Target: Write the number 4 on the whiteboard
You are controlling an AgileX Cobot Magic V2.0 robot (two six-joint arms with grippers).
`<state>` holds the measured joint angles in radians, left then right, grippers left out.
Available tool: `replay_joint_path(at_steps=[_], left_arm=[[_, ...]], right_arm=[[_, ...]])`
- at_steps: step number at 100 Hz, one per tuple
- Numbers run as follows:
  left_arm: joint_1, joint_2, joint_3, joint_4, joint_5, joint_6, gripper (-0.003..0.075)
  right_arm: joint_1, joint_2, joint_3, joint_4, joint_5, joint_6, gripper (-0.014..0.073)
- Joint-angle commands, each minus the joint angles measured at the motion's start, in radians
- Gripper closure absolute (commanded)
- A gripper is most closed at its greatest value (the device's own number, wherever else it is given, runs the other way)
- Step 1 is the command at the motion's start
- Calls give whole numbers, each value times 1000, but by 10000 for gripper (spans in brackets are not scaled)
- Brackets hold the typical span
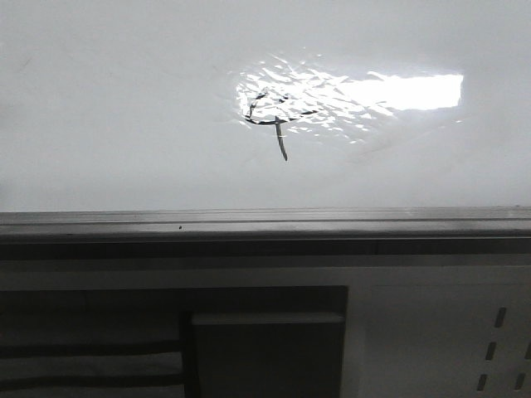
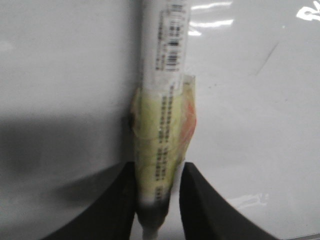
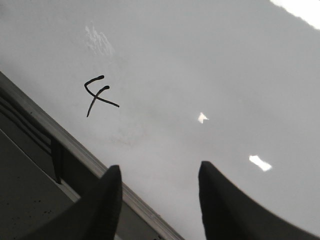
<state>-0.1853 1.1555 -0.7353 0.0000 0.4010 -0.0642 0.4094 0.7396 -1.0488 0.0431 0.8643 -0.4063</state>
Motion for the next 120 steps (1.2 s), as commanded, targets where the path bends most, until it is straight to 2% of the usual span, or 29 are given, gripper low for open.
replay_joint_path(at_steps=[1,22,33,45,55,65,75,86,94,103,112,120], left_arm=[[3,-4,-25,-8,-66,-9,449],[3,-6,-41,-8,-54,-9,349],[3,-35,-80,-6,-18,-5,344],[3,-95,-136,-6,91,0,345],[-6,-179,-149,-6,150,2,345],[-11,-293,-122,0,165,4,345],[-11,-411,-54,0,144,4,345],[-11,-539,58,8,100,4,351],[-11,-604,132,8,62,4,384],[-11,-652,197,8,16,4,456],[-11,-664,228,8,-6,4,569],[-11,-664,237,8,-27,4,679]], right_arm=[[-5,-5,-25,-7,-68,1,282],[-5,-5,-25,-5,-68,1,282],[-5,-5,-25,10,-34,1,282],[-5,-5,-25,4,4,3,282],[-5,-5,-25,-5,7,145,282],[-5,-6,-10,-11,13,274,282],[-5,-16,60,-11,-31,283,282],[-5,-47,158,-11,-145,283,287],[-5,-74,225,-11,-224,283,342],[-5,-99,274,-11,-276,283,461],[-5,-110,298,-11,-294,283,592],[-5,-110,300,-11,-287,283,665]])
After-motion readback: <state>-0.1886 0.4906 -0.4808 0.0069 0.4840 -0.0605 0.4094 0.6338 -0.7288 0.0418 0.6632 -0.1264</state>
